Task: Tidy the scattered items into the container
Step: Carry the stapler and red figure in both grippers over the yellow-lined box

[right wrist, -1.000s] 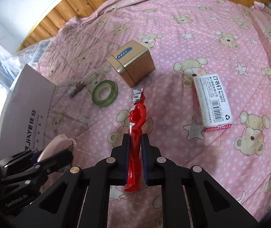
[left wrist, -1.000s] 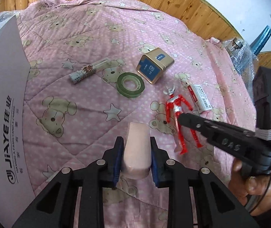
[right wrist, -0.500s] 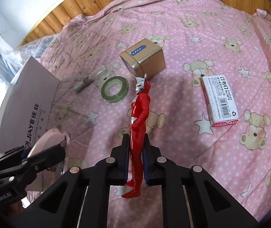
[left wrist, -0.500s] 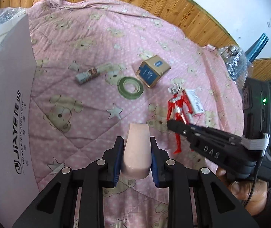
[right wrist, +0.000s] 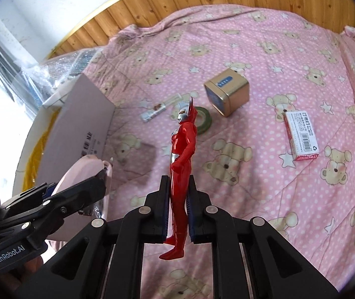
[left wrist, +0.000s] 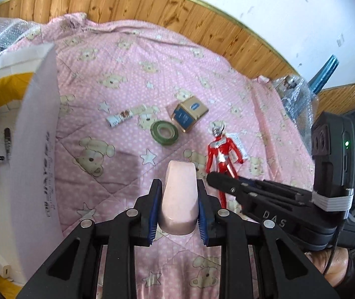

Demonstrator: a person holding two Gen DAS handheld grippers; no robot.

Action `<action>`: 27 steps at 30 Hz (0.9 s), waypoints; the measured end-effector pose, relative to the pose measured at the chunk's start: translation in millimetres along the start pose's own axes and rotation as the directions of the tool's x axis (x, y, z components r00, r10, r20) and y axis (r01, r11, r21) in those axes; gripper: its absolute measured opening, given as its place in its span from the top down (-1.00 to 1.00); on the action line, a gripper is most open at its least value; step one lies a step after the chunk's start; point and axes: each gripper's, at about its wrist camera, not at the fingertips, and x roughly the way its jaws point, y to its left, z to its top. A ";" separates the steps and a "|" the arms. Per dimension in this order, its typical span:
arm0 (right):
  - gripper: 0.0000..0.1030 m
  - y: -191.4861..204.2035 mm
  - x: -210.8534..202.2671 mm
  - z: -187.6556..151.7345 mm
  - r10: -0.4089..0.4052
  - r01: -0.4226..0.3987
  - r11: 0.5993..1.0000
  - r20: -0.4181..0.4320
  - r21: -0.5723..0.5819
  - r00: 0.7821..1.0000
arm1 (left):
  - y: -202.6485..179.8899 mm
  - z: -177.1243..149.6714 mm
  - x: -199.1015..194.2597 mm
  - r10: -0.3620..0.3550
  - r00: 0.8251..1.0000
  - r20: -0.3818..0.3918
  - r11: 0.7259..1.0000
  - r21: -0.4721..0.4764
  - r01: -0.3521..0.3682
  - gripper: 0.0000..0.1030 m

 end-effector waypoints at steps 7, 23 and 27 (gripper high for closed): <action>0.75 39.7 -20.7 0.8 0.020 -0.018 0.998 0.037 -0.060 0.999 | 7.9 -0.6 -33.0 -0.025 0.998 0.062 0.999 -0.018 0.026 0.47; 0.75 95.6 -40.3 -6.6 0.032 -0.022 0.992 0.074 -0.124 0.997 | 33.1 -10.5 -85.2 -0.036 0.986 0.161 0.998 -0.047 0.044 0.47; 0.75 109.2 -43.6 -7.0 0.037 -0.025 0.989 0.081 -0.147 0.996 | 41.1 -12.4 -97.7 -0.038 0.982 0.186 0.997 -0.061 0.050 0.47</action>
